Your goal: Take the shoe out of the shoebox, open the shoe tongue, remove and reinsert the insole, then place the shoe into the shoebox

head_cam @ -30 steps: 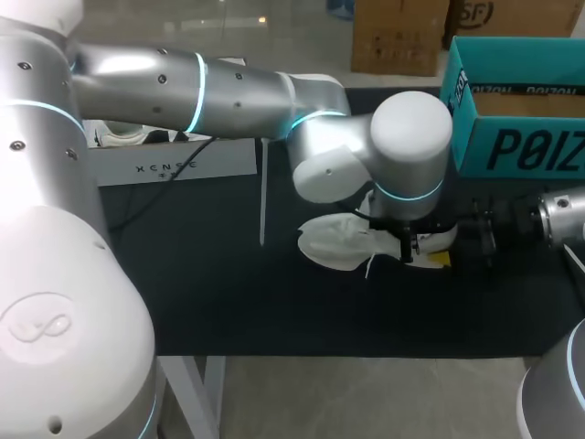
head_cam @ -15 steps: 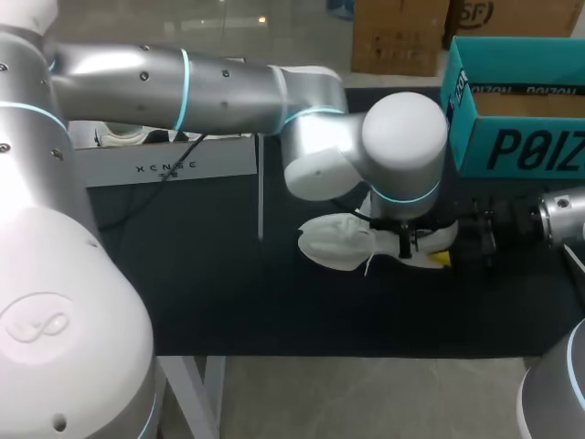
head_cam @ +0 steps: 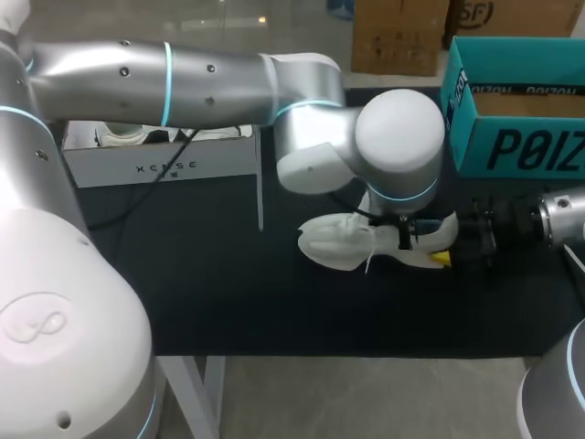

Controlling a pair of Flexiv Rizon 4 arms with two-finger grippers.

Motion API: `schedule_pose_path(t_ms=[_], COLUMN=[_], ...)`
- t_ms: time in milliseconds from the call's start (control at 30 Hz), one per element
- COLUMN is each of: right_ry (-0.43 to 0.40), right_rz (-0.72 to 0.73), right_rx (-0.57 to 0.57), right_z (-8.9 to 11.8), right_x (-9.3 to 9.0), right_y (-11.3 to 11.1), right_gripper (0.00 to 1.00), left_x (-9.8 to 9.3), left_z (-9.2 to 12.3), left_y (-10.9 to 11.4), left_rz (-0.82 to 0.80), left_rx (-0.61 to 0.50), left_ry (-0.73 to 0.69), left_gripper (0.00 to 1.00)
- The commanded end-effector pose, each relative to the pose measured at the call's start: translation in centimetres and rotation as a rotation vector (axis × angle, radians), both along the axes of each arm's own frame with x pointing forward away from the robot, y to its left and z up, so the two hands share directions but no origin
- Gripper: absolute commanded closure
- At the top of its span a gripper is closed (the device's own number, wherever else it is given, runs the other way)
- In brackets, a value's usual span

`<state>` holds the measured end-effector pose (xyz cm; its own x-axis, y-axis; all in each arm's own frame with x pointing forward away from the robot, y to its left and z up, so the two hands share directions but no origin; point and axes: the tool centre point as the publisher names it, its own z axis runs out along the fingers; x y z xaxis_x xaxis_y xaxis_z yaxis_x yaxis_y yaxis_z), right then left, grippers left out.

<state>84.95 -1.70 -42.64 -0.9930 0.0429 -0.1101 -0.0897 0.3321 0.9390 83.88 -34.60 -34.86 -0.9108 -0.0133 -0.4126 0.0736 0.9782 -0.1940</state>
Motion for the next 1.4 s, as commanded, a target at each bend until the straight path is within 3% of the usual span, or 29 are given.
schedule_pose_path(t_ms=[33, 267, 600, 967, 1267, 1400], right_ry=[0.0, 0.0, 0.0, 0.0, 0.0, 0.0], right_rz=[0.0, 0.0, 0.0, 0.0, 0.0, 0.0], right_rx=[-0.002, -0.002, -0.002, -0.002, -0.002, -0.002], right_z=[-0.4, -0.4, -0.4, -0.4, -0.4, -0.4], right_x=[0.2, 0.2, 0.2, 0.2, 0.2, 0.2], right_y=[0.0, 0.0, 0.0, 0.0, 0.0, 0.0], right_gripper=[1.0, 1.0, 1.0, 1.0, 1.0, 1.0], left_x=[-0.2, -0.8, -2.1, -4.4, -5.8, -6.2], left_z=[1.4, 3.2, 3.9, 3.7, 7.4, 10.0], left_y=[0.8, 1.6, 1.4, -3.4, -6.3, -6.8], left_rz=[0.005, 0.001, -0.019, -0.091, -0.119, -0.152], left_rx=[-0.03, -0.114, -0.14, -0.161, -0.295, -0.378], left_ry=[0.001, 0.012, 0.018, 0.022, 0.061, 0.156], left_gripper=[1.0, 1.0, 1.0, 1.0, 1.0, 1.0])
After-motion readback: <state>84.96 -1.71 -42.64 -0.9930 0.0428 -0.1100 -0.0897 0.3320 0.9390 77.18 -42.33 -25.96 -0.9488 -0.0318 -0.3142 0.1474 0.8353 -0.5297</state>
